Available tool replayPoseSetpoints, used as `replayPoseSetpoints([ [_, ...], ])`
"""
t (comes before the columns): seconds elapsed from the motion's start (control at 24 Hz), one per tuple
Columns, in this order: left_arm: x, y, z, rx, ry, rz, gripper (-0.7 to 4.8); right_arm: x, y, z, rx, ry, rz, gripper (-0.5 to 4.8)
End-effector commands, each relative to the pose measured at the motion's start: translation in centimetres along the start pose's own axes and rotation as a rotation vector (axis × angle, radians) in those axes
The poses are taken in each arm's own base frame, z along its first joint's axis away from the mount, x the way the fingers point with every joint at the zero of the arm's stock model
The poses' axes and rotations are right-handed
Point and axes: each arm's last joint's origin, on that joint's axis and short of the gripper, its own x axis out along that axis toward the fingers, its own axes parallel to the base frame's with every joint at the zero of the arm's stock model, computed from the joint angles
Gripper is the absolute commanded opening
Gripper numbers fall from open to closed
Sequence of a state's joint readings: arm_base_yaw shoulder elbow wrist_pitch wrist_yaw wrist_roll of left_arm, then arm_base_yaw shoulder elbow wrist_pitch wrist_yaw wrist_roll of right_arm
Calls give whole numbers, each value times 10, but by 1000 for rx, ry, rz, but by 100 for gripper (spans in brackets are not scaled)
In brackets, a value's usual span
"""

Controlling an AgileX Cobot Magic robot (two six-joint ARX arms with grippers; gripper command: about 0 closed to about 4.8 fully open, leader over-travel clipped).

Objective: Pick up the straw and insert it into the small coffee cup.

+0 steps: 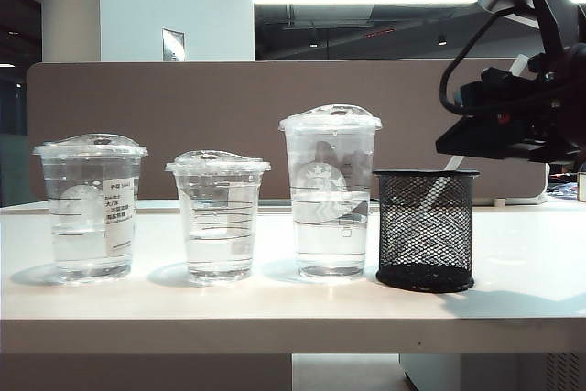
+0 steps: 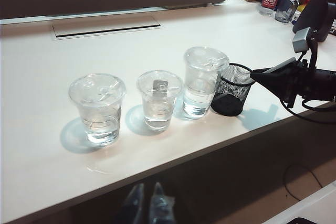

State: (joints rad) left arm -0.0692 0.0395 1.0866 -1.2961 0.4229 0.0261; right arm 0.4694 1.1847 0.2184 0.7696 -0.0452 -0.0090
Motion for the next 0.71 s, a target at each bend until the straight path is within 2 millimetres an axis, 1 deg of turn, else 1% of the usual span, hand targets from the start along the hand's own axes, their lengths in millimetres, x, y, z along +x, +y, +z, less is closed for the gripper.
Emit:
replayPoseSetpoints([
  [0.04, 0, 0, 2, 11, -18, 1, 22, 0, 0, 2, -4, -12, -2, 92],
  [0.21, 0, 0, 2, 12, -18, 1, 22, 0, 0, 1, -3, 0, -2, 42],
  [0.42, 0, 0, 3, 12, -18, 1, 22, 0, 0, 1, -32, 1, -3, 38],
  [0.46, 0, 0, 3, 12, -18, 1, 22, 0, 0, 2, -49, -4, -12, 8],
  [0.5, 0, 0, 3, 12, -18, 1, 22, -1, -1, 3, -50, -5, -24, -4],
  [0.71, 0, 0, 3, 13, -20, 1, 22, -6, -1, 9, -65, -32, -56, -4],
])
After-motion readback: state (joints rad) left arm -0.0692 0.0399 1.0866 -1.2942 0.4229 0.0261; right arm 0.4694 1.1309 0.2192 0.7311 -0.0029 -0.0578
